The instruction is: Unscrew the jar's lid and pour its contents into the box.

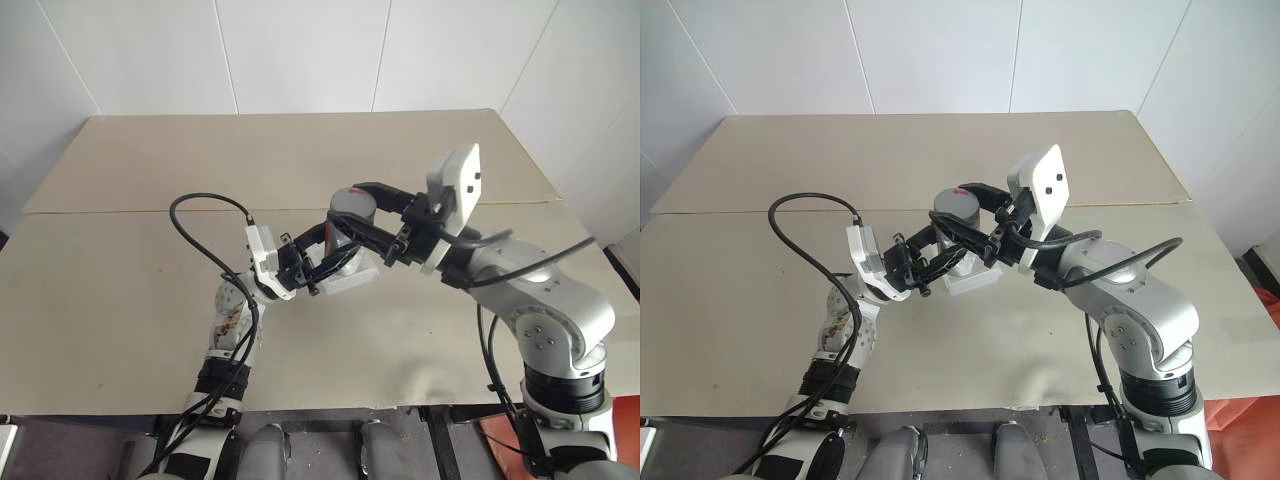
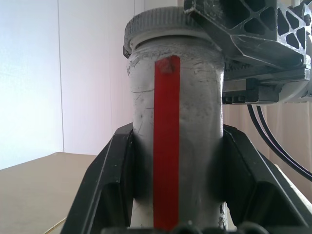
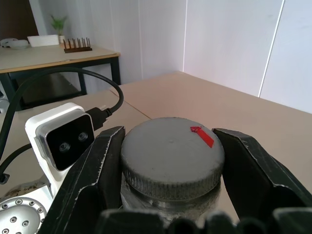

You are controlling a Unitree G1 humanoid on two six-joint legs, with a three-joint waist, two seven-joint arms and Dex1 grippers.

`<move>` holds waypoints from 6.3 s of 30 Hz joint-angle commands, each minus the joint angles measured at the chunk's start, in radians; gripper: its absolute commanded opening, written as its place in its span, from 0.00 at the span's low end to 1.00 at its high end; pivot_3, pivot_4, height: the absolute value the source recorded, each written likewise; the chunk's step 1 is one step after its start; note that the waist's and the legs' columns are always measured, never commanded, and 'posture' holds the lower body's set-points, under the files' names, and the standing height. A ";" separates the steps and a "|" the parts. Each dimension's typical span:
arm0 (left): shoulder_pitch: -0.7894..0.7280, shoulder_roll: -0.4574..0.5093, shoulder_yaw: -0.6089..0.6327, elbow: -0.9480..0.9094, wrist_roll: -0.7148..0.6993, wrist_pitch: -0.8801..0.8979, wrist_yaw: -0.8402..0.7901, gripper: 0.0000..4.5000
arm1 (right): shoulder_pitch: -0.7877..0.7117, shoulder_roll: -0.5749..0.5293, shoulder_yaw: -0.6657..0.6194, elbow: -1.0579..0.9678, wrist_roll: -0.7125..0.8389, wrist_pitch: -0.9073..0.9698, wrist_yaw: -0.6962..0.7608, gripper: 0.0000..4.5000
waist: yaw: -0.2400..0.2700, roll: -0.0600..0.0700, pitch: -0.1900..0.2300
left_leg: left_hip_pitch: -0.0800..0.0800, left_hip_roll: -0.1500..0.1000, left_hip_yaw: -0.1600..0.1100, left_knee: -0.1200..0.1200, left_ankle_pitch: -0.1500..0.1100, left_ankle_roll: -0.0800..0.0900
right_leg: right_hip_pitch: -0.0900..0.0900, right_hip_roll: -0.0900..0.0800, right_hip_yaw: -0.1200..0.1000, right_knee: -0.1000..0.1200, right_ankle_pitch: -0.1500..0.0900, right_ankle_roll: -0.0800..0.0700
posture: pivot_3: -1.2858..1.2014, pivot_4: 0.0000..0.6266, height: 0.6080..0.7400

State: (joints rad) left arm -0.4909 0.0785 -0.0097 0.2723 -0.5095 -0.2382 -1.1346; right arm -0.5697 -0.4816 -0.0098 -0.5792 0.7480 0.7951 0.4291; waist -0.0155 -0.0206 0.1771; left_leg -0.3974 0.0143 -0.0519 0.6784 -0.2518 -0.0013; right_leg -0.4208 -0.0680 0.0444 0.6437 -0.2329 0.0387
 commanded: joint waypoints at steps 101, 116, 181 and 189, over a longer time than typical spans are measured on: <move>-0.020 -0.002 0.008 0.034 0.008 -0.039 -0.036 0.47 | 0.021 -0.160 -0.201 -0.067 0.175 0.029 0.124 0.99 | 0.000 0.000 0.000 | 0.001 0.000 0.000 0.000 0.002 -0.001 | 0.000 0.001 0.000 0.001 0.001 -0.001 | 0.52 0.24 1.00; -0.013 -0.010 -0.001 0.025 0.013 -0.051 -0.052 0.47 | -0.022 -0.108 -0.038 0.030 0.001 -0.043 0.125 0.99 | 0.001 0.000 0.000 | 0.000 0.000 0.000 0.000 0.002 -0.001 | 0.000 0.000 0.000 0.000 0.001 0.000 | 0.52 0.24 1.00; -0.008 0.168 0.102 -0.006 0.019 -0.028 0.060 0.47 | 0.583 -0.301 -0.111 -0.020 -0.177 0.230 -0.074 0.99 | 0.000 -0.001 0.000 | 0.002 0.002 0.001 0.001 0.003 0.000 | 0.002 0.003 0.002 -0.002 0.001 0.002 | 0.52 0.24 1.00; -0.134 0.259 0.103 0.171 0.138 -0.095 0.083 0.47 | 0.486 -0.338 -0.306 -0.214 -0.070 0.204 -0.009 0.99 | 0.000 -0.001 0.000 | 0.000 0.002 0.001 0.001 0.003 0.000 | 0.001 0.003 0.002 -0.002 0.000 0.005 | 0.52 0.24 1.00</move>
State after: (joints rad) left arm -0.5744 0.3140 0.0809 0.4090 -0.4024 -0.2924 -1.0604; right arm -0.0418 -0.7936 -0.2296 -0.7117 0.6229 1.0147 0.3907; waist -0.0151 -0.0214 0.1772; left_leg -0.3968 0.0159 -0.0511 0.6796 -0.2483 -0.0014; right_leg -0.4194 -0.0648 0.0465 0.6416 -0.2332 0.0455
